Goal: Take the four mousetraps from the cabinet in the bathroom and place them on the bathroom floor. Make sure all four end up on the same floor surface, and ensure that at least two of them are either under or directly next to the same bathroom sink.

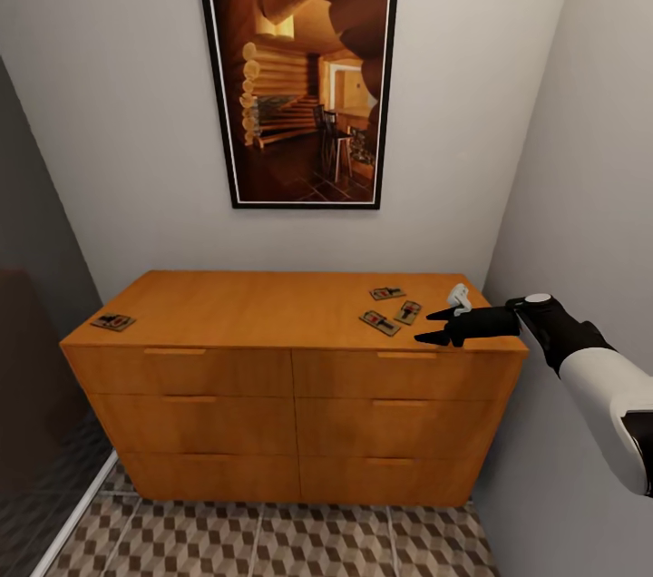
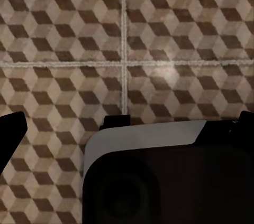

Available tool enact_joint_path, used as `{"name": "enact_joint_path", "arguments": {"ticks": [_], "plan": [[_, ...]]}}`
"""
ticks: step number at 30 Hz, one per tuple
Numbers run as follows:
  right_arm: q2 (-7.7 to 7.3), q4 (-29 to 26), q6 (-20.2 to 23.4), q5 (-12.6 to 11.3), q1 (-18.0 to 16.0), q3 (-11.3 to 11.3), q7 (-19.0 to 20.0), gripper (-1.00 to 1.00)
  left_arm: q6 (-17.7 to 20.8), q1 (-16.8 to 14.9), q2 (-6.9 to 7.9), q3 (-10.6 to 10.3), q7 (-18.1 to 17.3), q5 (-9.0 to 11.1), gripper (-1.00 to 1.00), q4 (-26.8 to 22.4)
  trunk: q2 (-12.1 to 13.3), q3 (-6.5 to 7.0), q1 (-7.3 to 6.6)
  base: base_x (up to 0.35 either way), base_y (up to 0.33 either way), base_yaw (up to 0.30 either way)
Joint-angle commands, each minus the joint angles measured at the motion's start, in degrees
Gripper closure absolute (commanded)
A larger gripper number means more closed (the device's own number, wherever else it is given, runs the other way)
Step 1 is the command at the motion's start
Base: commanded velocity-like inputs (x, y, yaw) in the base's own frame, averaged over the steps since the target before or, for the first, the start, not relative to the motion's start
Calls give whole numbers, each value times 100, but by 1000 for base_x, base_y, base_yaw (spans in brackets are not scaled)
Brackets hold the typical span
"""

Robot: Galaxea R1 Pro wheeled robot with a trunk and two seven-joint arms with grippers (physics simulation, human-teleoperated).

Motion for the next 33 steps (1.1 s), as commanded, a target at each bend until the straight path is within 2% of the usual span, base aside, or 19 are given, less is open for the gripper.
{"name": "enact_joint_path", "arguments": {"ticks": [1, 10, 25, 33], "plan": [[-1, -10, 60, 9, -2, 1, 20, -100, -19, -3, 0, -21, 23, -4, -100, 4, -3, -6, 0, 33, 0, 0], [1, -2, 59, 9, -2, 1, 5, -100, -20, -3, 9, -21, 23, -3, -100, 4, -3, -6, 0, 8, 102, 0], [11, -86, 42, 23, -2, -15, -49, -100, -22, -4, 5, -20, 23, -11, -100, -4, -3, -6, 0, 0, 10, 0], [10, -187, 67, 40, -2, -21, -333, -100, -13, -3, 1, -21, 23, 0, -100, 3, -3, -6, 0, 0, 0, 0]]}}
